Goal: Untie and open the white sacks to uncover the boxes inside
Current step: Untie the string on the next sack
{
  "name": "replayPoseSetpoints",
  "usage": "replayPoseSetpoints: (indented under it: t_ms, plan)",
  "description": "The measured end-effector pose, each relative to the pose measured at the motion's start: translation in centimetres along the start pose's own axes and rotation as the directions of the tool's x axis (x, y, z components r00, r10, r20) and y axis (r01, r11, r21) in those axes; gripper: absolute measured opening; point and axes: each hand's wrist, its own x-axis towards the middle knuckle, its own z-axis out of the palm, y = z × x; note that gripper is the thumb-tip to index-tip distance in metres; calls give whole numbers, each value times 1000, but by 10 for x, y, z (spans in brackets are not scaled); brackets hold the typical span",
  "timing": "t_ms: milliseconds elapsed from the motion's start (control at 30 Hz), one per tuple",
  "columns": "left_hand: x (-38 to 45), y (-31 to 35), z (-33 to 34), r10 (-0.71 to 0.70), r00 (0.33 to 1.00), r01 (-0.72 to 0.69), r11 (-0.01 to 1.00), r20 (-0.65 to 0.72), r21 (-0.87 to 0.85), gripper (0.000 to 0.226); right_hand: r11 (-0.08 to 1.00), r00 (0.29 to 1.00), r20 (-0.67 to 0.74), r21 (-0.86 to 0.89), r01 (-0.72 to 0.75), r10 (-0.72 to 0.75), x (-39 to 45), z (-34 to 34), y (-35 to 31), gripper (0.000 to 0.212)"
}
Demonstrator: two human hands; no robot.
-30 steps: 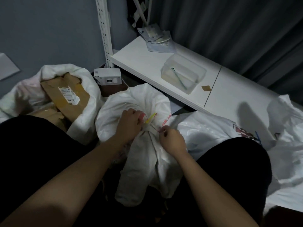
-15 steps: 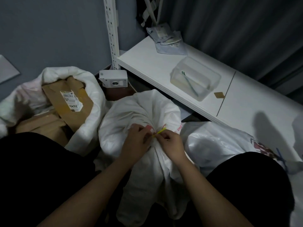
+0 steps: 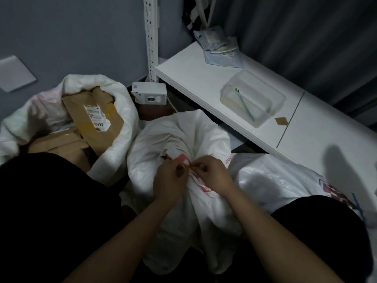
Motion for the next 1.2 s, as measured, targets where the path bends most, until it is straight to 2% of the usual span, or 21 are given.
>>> replayPoseSetpoints:
  t_ms: [67, 200, 267, 400, 500, 633, 733, 800, 900, 1067, 1200]
  plan:
    - [-5, 0, -1, -168, 986, 167, 974, 3, -154, 28, 992, 995, 64, -88, 86, -81, 4, -2, -1, 15]
    - [-9, 1, -6, -251, 968, 242, 930, 5, -277, 11, 957, 966, 172, -186, 224, -193, 9, 2, -7, 22]
    - [-10, 0, -7, -287, 958, 272, 911, -3, -311, 13, 927, 943, 222, -226, 298, -248, 11, 8, -9, 22]
    - [-15, -8, -3, -308, 951, 277, 885, -24, -375, 18, 898, 926, 292, -297, 325, -239, 19, 14, -14, 24]
    - [-16, -12, -3, -343, 939, 310, 862, -12, -401, 23, 830, 929, 305, -445, 335, -211, 20, 22, -18, 27]
    - [-13, -21, -3, -355, 935, 320, 866, -20, -384, 30, 758, 944, 262, -569, 319, -200, 14, 37, -23, 22]
    - [-12, -24, -2, -329, 944, 295, 882, -33, -367, 35, 791, 967, 204, -562, 244, -153, 16, 47, -20, 29]
    - [-12, -28, -2, -306, 952, 275, 885, -24, -376, 35, 796, 970, 220, -566, 213, -103, 15, 51, -18, 27]
    - [-12, -35, -2, -295, 955, 277, 882, 10, -381, 32, 810, 972, 206, -548, 209, -111, 17, 57, -15, 21]
    - [-15, -33, -4, -302, 951, 305, 887, 63, -348, 25, 828, 970, 215, -519, 213, -114, 21, 58, -15, 26]
    - [-12, -37, -8, -313, 946, 324, 908, 83, -267, 25, 916, 978, 202, -381, 122, -46, 22, 62, -16, 28]
